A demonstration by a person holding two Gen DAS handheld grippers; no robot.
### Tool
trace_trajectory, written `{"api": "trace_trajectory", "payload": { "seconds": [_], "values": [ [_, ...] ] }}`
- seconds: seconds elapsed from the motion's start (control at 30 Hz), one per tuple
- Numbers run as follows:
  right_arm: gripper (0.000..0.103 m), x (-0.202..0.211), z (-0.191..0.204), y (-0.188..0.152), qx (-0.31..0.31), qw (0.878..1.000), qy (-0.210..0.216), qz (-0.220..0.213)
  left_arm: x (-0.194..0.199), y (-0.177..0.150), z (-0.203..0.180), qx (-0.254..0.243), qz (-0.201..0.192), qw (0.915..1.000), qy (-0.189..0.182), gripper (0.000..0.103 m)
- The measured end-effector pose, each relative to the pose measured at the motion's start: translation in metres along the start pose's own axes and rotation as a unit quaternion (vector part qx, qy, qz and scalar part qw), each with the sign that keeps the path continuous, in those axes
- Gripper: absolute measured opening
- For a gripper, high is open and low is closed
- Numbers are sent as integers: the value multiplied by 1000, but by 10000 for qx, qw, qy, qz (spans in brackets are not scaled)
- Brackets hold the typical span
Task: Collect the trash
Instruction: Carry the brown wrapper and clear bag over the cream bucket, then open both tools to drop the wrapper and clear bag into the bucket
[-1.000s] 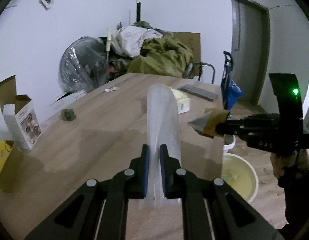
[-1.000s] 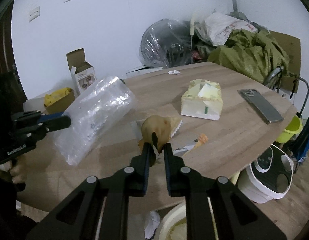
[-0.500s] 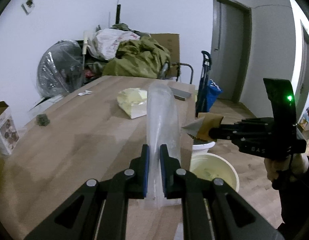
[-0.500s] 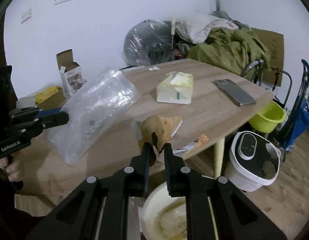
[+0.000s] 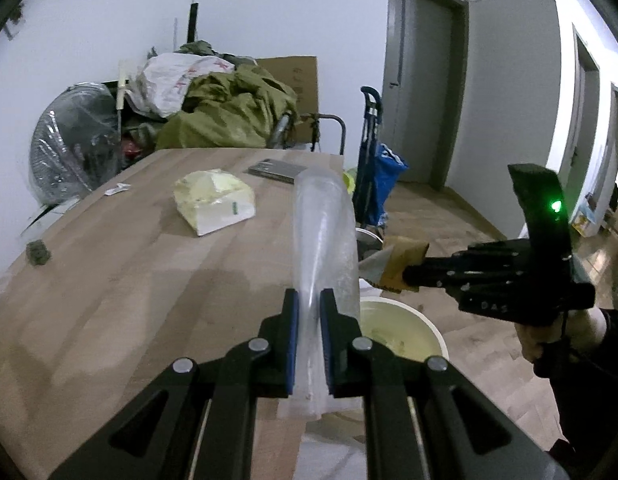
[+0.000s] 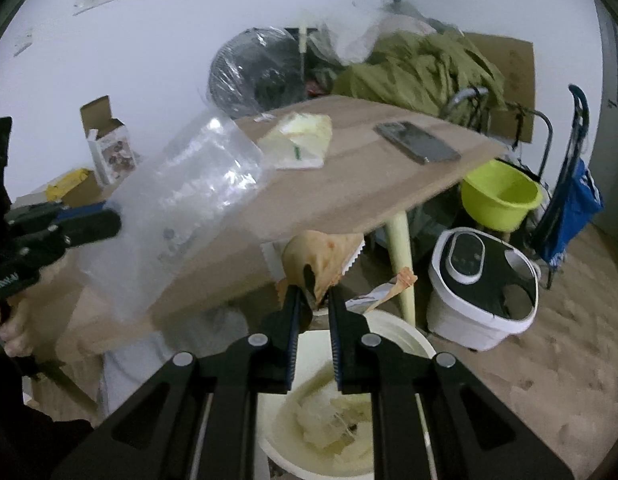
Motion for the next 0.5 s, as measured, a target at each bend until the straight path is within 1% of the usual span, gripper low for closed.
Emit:
{"api": "trace_trajectory", "payload": {
  "seconds": [0.13, 0.23, 0.33, 0.37, 0.4, 0.47, 0.5],
  "values": [
    [13, -8, -20, -16, -169, 9996, -146, 186, -10, -2, -8, -69, 103, 9998, -121, 10],
    [13, -13, -32, -29, -316, 9989, -178, 291, -19, -4, -16, -114, 196, 9995, -217, 10],
    [13, -24, -47, -42, -461, 9974, -265, 487, -30, -8, -25, -196, 321, 9988, -306, 10],
    [17, -26, -51, -46, -510, 9969, -266, 539, -34, -9, -27, -227, 378, 9984, -340, 10],
    [28, -28, -54, -48, -540, 9965, -273, 576, -38, -9, -29, -245, 422, 9981, -366, 10],
    [41, -33, -58, -54, -572, 9956, -280, 687, -46, -12, -35, -282, 526, 9972, -440, 10],
    [41, -34, -60, -57, -581, 9954, -280, 713, -50, -12, -38, -304, 565, 9968, -469, 10]
  ]
}}
Point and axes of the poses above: each gripper's, at about its wrist camera, not at the fingertips, and x roughly against the way its jaws point, z to its left, y to its top, the point moved 4 cm from there along -x, roughly the way its jaws point, and after that the axes turned 8 degrees about -x, right-handed, at the moved point
